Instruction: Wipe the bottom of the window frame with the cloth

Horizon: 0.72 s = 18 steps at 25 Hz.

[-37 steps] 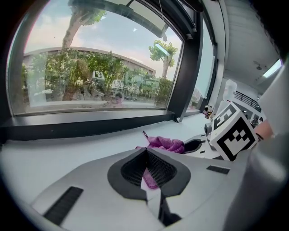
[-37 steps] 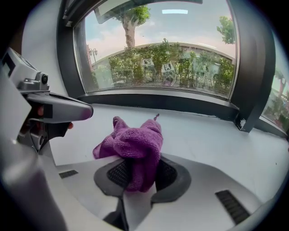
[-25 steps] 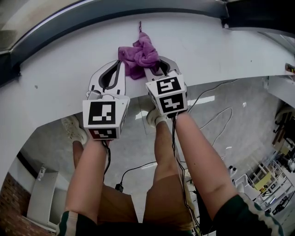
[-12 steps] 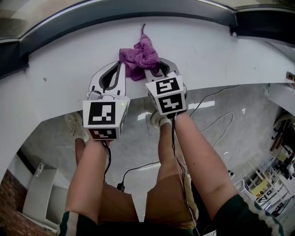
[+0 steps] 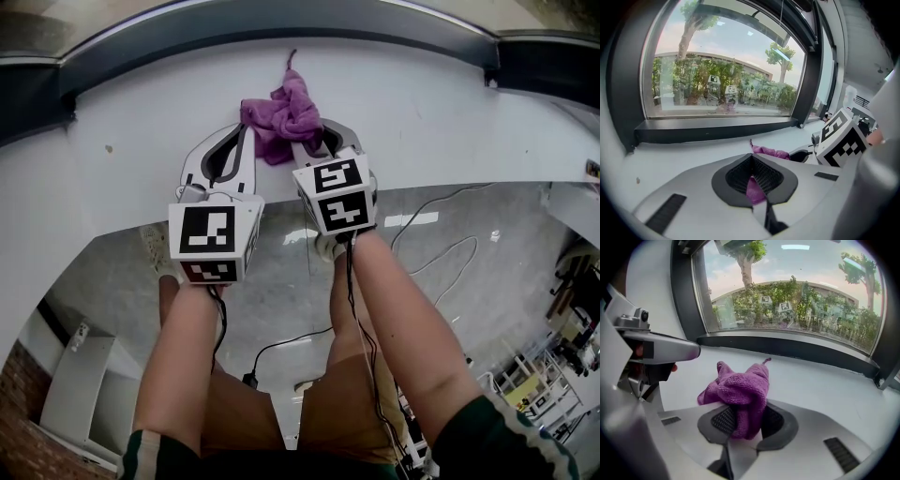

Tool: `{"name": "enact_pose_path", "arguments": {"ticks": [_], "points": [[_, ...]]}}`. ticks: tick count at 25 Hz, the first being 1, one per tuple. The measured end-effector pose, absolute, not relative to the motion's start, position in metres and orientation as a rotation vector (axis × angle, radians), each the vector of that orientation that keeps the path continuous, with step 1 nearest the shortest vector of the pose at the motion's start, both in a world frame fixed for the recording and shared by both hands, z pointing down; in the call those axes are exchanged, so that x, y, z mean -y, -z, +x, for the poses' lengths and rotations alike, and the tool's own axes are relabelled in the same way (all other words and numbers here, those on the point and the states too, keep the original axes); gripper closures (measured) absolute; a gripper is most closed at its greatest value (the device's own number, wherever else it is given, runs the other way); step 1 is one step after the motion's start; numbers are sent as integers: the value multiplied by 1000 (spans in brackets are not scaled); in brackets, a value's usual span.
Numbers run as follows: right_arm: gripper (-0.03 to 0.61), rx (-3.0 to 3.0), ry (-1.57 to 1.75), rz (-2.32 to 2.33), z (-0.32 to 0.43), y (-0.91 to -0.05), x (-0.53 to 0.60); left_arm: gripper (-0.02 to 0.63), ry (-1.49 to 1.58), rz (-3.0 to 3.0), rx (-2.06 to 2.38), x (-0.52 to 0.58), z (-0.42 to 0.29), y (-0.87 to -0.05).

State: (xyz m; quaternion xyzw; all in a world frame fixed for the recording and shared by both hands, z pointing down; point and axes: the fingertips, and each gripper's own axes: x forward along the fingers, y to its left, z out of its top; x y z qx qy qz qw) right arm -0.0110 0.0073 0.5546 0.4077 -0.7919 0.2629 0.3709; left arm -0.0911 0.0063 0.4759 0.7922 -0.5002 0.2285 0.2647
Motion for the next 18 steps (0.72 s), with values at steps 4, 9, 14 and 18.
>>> {"name": "enact_pose_path", "arguments": {"ticks": [4, 9, 14, 18], "points": [[463, 2039, -679, 1027, -26, -556, -10, 604, -617, 2125, 1367, -9, -103, -477], [463, 2051, -671, 1005, -57, -550, -13, 604, -610, 2110, 1391, -13, -133, -468], [463, 2062, -668, 997, -78, -547, -13, 604, -609, 2091, 1418, -16, -157, -466], [463, 2070, -670, 977, -78, -555, -12, 604, -615, 2069, 1436, -18, -157, -475]]}}
